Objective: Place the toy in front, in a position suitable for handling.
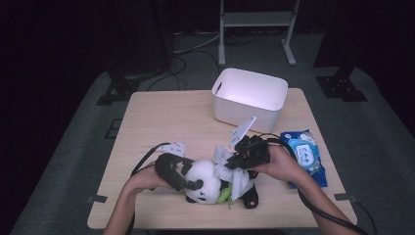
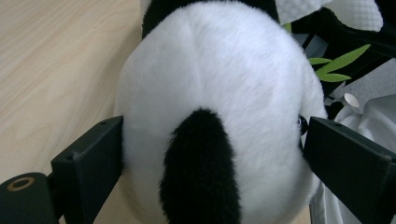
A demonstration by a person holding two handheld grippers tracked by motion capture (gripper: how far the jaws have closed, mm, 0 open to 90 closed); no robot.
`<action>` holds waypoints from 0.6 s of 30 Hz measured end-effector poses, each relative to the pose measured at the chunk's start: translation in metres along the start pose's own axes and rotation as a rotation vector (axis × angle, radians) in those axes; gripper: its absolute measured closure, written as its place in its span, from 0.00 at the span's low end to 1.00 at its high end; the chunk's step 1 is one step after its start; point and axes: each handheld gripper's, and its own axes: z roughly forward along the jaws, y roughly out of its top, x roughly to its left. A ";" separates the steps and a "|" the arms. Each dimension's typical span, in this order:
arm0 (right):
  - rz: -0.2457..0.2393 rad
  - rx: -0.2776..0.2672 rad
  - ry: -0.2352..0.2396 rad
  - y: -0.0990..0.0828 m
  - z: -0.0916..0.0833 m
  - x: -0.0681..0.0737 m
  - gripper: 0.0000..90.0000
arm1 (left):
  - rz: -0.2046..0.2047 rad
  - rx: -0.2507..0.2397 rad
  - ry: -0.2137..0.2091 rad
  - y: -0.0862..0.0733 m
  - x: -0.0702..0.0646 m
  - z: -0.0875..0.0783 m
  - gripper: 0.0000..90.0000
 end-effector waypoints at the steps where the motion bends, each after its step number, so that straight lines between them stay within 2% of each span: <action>1: 0.005 -0.002 0.003 -0.001 0.000 0.001 0.92 | 0.006 -0.002 -0.002 0.000 0.000 0.000 0.07; 4: 0.010 -0.010 0.014 -0.004 0.000 0.000 0.92 | 0.012 -0.007 -0.008 0.000 -0.001 0.000 0.09; 9: 0.025 -0.023 0.023 -0.008 -0.001 -0.001 0.92 | 0.033 -0.011 -0.009 0.001 -0.002 -0.001 0.19; 10: 0.023 -0.023 0.021 -0.008 -0.001 -0.001 0.92 | 0.036 -0.020 -0.005 0.001 -0.002 -0.004 0.22; 11: 0.018 -0.021 0.022 -0.007 -0.001 -0.001 0.92 | 0.042 -0.023 0.009 0.002 -0.002 -0.006 0.30; 16: 0.009 -0.029 -0.008 -0.005 -0.004 0.001 0.92 | 0.075 -0.030 0.038 0.004 -0.004 -0.006 0.35; 18: 0.008 -0.053 -0.020 -0.003 -0.008 0.000 0.92 | 0.107 -0.040 0.051 0.006 -0.006 -0.005 0.35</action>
